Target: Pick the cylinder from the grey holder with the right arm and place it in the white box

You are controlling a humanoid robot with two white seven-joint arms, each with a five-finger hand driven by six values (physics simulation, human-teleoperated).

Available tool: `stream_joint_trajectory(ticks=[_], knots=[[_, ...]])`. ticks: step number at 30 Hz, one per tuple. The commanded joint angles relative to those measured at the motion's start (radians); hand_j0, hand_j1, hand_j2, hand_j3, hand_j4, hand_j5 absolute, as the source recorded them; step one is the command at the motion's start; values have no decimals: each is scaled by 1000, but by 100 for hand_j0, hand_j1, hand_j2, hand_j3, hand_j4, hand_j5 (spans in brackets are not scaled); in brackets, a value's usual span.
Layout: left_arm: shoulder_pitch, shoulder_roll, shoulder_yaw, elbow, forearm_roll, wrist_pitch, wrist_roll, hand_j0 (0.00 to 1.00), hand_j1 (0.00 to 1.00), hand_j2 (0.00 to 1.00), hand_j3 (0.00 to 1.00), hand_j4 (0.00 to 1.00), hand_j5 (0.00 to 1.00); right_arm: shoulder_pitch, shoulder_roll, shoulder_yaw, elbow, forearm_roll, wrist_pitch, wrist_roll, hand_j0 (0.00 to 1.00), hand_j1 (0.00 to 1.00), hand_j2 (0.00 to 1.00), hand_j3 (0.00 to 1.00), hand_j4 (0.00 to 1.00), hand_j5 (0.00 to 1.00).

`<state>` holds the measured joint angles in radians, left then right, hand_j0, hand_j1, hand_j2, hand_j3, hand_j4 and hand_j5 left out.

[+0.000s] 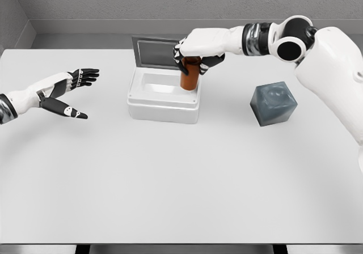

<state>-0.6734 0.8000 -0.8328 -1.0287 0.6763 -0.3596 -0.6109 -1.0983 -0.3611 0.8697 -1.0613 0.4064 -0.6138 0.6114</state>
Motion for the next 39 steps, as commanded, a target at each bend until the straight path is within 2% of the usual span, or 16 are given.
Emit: stream_joint_trajectory(ticks=[1, 13, 14, 16, 17, 18, 23, 27, 30, 33, 35, 38, 39], knots=[[0, 1, 1, -1, 6, 1, 0, 100, 100, 100, 100, 100, 100, 0, 4, -2, 9, -1, 3, -1, 27, 27, 27, 27, 27, 27], [0, 1, 1, -1, 6, 1, 0, 100, 100, 100, 100, 100, 100, -2, 11, -3, 17, 0, 3, -1, 28, 28, 28, 28, 28, 28], [-2, 1, 1, -1, 6, 1, 0, 100, 100, 100, 100, 100, 100, -2, 11, -3, 17, 0, 3, -1, 32, 32, 32, 32, 32, 32], [-2, 1, 1, -1, 6, 1, 0, 100, 100, 100, 100, 100, 100, -2, 13, -3, 17, 0, 3, -1, 75, 75, 75, 75, 75, 75], [-2, 1, 1, -1, 6, 1, 0, 100, 100, 100, 100, 100, 100, -2, 16, -3, 17, 0, 3, -1, 93, 93, 93, 93, 93, 93], [-2, 1, 1, -1, 6, 1, 0, 100, 100, 100, 100, 100, 100, -2, 16, -3, 17, 0, 3, -1, 100, 100, 100, 100, 100, 100], [0, 1, 1, -1, 6, 1, 0, 100, 100, 100, 100, 100, 100, -12, 16, -24, 8, -11, 3, -1, 100, 100, 100, 100, 100, 100], [0, 1, 1, -1, 6, 1, 0, 100, 100, 100, 100, 100, 100, -12, -30, -144, -14, -12, 3, -1, 100, 100, 100, 100, 100, 100], [-2, 1, 1, -1, 6, 1, 0, 100, 100, 100, 100, 100, 100, 18, -119, -262, -14, -14, 3, -1, 100, 100, 100, 100, 100, 100], [-8, -4, 0, 1, 2, 2, 0, 100, 100, 100, 100, 100, 100, 100, -214, -363, -12, -34, 3, -1, 100, 100, 100, 100, 100, 100], [-21, -47, 0, 2, -53, 5, 0, 100, 100, 100, 100, 100, 100, 141, -257, -373, -11, -34, 3, -1, 100, 100, 100, 100, 100, 100], [-63, -147, 0, 32, -169, 7, 0, 100, 100, 100, 100, 100, 100, 193, -257, -342, -15, -34, 3, -1, 100, 100, 100, 100, 100, 100], [-124, -168, 1, 127, -152, 8, 0, 100, 100, 100, 100, 100, 100, 195, -260, -318, -26, -34, 3, -1, 100, 100, 100, 100, 100, 100]])
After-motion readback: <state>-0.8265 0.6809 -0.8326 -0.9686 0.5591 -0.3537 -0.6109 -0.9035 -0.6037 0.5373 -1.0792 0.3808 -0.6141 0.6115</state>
